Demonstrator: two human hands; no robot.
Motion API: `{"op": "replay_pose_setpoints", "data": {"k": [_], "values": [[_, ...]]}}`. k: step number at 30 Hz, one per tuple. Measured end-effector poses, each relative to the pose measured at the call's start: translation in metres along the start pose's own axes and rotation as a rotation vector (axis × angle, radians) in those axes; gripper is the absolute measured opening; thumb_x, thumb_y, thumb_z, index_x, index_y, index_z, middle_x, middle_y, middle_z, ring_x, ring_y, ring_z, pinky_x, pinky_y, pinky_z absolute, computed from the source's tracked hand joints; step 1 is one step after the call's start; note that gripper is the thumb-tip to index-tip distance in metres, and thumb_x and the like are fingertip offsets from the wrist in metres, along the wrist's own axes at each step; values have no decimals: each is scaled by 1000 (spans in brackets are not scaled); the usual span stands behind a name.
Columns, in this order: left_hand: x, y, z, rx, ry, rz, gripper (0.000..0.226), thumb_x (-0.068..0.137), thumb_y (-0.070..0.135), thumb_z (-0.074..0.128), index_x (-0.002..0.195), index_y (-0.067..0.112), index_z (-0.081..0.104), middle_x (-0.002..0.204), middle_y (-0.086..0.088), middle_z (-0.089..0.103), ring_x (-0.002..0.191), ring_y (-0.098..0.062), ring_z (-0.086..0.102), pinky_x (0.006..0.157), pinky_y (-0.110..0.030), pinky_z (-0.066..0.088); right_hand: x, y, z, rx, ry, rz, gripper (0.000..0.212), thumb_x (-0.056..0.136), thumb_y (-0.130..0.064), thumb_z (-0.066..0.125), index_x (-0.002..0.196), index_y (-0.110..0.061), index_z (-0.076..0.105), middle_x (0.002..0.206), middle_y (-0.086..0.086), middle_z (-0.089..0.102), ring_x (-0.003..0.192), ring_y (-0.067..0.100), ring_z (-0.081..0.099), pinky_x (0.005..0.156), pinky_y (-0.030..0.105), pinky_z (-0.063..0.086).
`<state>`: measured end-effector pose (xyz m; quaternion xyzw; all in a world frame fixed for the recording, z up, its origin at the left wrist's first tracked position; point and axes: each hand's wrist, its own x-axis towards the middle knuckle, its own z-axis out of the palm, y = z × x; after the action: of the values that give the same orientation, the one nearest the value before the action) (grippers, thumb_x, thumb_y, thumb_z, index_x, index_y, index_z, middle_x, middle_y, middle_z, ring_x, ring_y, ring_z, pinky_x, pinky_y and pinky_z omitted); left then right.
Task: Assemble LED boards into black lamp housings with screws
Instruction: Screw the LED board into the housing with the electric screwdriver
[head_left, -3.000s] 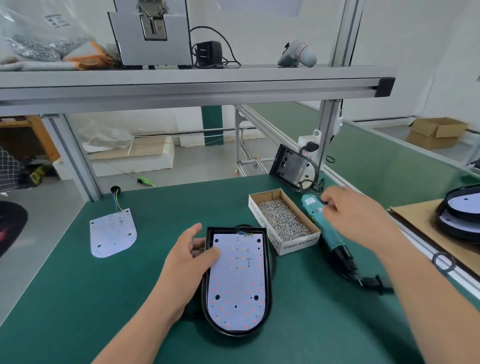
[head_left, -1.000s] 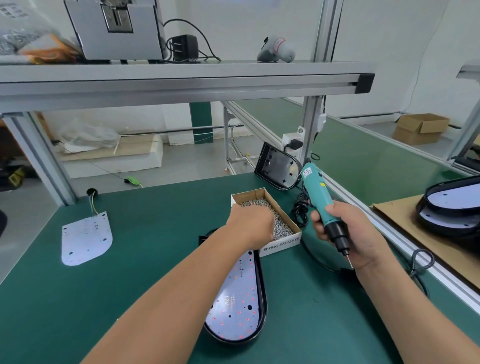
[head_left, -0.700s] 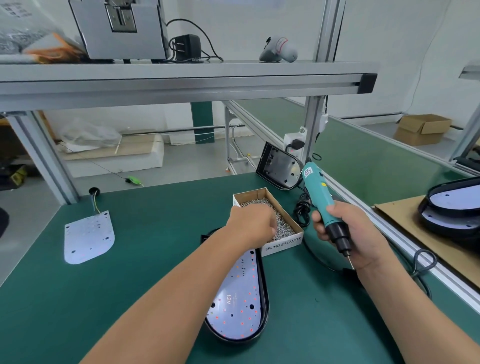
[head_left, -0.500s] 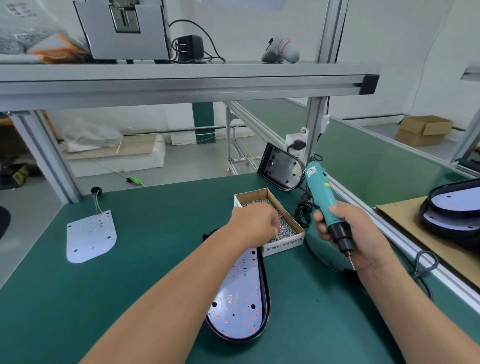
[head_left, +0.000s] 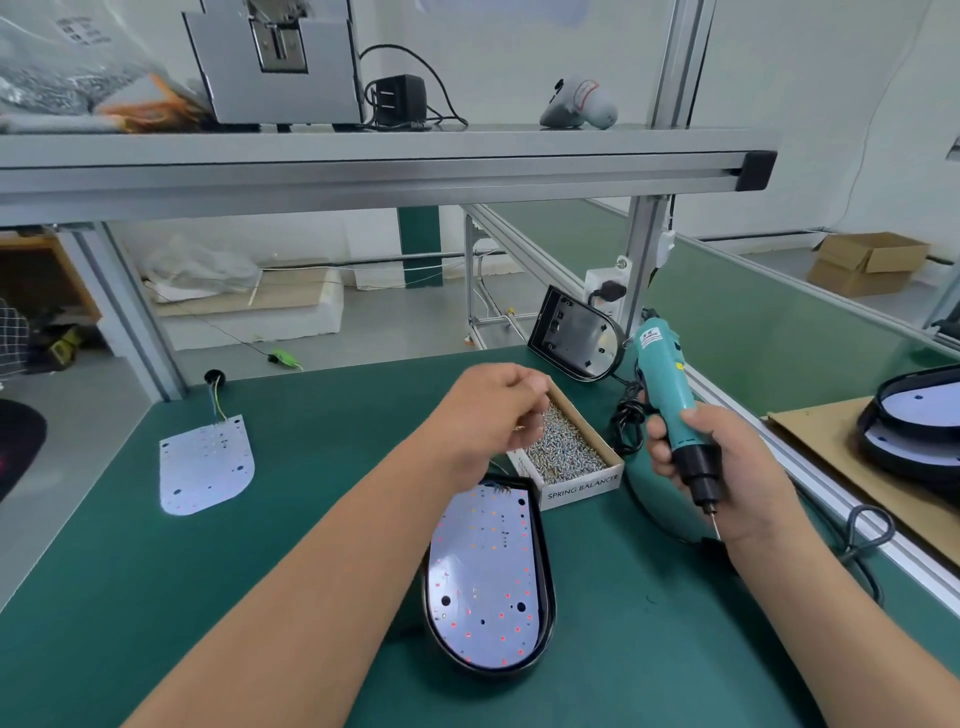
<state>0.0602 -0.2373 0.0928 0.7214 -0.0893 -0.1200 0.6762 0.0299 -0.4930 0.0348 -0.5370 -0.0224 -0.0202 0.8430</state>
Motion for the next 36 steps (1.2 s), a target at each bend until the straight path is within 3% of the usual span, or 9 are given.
{"op": "replay_pose_setpoints", "data": {"k": [2,4,8,12,17,23,26,29,36], "values": [[-20,4,-12,-427,-68,-98,15,110,12,55,101,9,66,81,-3,63,75,-18,59,77,-35,64,-2,1,2,64,-39,-1,35,82,-20,55,110,-11,74,86,11,62,65,20,56,56,27,52],[-42,3,-24,-722,-114,-181,16,110,12,52,100,9,64,82,-5,63,76,-20,60,71,-34,63,-5,3,9,116,-59,-15,40,78,-17,58,116,-10,67,85,9,60,68,22,57,58,29,54],[-84,-13,-32,-895,-101,-322,15,105,11,51,95,8,63,87,-9,65,74,-21,61,54,-24,54,-9,10,30,141,33,-68,26,88,-14,58,114,-11,62,82,5,60,69,19,61,59,27,56],[-107,-27,-30,-878,-71,-374,7,100,3,53,103,5,59,92,-12,66,67,-16,53,44,-18,39,-10,10,57,102,98,-97,15,96,-21,62,108,-12,64,77,2,58,61,15,56,52,24,51],[-118,-35,-31,-736,-64,-317,10,104,4,55,112,2,61,95,-12,66,66,-12,50,46,-16,35,-12,11,90,164,88,-132,29,103,-35,56,111,-10,67,71,0,53,58,14,50,50,24,47],[-128,-43,-34,-543,-83,-200,7,89,8,74,95,5,71,92,-13,68,59,-10,43,44,-17,34,-11,10,134,363,54,-152,9,98,-20,68,99,-13,64,75,0,58,65,15,60,59,26,55],[-130,-47,-35,-515,-49,-161,6,84,8,78,90,9,76,89,-14,68,55,-10,38,44,-17,32,-11,7,143,453,26,-161,12,99,-18,65,108,-10,66,75,-3,55,63,10,55,57,22,50],[-131,-50,-35,-479,-33,-127,9,83,9,86,88,13,80,88,-13,70,53,-9,34,44,-17,30,-13,10,146,528,47,-192,16,100,-19,61,112,-9,66,71,-5,50,59,9,48,55,21,44],[-134,-56,-30,-413,12,-72,18,83,18,79,99,11,82,92,-15,76,52,-11,30,47,-20,29,-24,10,152,658,27,-262,10,98,-19,58,91,-16,65,65,-7,44,55,9,43,52,21,42]]}}
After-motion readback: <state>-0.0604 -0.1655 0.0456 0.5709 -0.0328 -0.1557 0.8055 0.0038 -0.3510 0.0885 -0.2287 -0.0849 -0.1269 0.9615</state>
